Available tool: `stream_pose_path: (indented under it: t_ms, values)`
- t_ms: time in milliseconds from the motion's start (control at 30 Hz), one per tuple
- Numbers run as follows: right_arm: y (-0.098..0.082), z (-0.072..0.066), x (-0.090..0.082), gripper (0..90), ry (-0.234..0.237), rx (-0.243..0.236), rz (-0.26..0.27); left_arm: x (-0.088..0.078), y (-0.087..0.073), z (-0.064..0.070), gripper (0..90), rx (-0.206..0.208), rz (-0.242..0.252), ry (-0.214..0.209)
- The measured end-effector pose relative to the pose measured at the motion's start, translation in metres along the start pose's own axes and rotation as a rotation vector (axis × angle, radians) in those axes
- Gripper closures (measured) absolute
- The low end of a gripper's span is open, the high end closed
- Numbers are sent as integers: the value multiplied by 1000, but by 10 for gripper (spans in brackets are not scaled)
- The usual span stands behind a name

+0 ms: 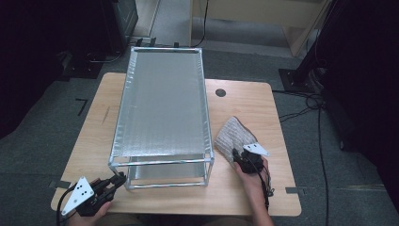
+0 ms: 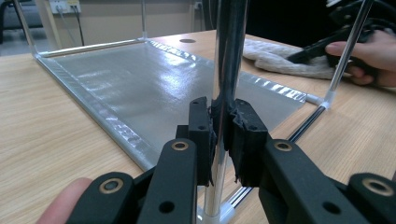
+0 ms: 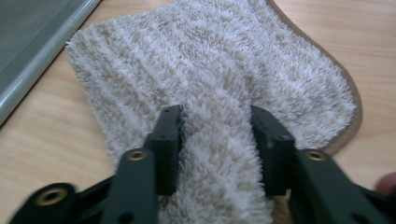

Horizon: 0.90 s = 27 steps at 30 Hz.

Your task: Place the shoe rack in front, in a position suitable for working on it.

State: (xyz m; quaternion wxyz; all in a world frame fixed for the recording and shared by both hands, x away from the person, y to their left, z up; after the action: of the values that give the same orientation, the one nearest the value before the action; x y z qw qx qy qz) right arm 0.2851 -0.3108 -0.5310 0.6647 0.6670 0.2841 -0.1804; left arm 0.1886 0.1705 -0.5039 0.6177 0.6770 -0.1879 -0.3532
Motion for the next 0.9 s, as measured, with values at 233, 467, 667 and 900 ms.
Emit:
stream_pose_path:
  t_ms: [233,467,667,900]
  values:
    - [-20,4,-39,514,-12,13,36,2,1,1,801,9,0,-12]
    - [-8,-5,-33,104,72,3,64,4,3,6,778,14,9,-39]
    - [-10,3,-8,86,43,73,-93,3,2,8,786,14,10,-57]
    - [-12,4,-12,156,50,69,-97,5,4,14,781,3,11,-63]
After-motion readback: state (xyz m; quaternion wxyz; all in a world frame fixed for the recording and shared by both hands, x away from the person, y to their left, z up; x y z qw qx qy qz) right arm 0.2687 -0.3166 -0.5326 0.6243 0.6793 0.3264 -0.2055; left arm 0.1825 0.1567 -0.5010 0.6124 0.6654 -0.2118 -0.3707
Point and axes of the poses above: each handheld gripper's, and its own axes: x roughly forward along the jaws, y roughly out of its top, z roughly to its right, the point moved 2 cm from there along x, roughly forward along the jaws, and after that the axes turned 2 degrees about x, right-handed, at the moved point
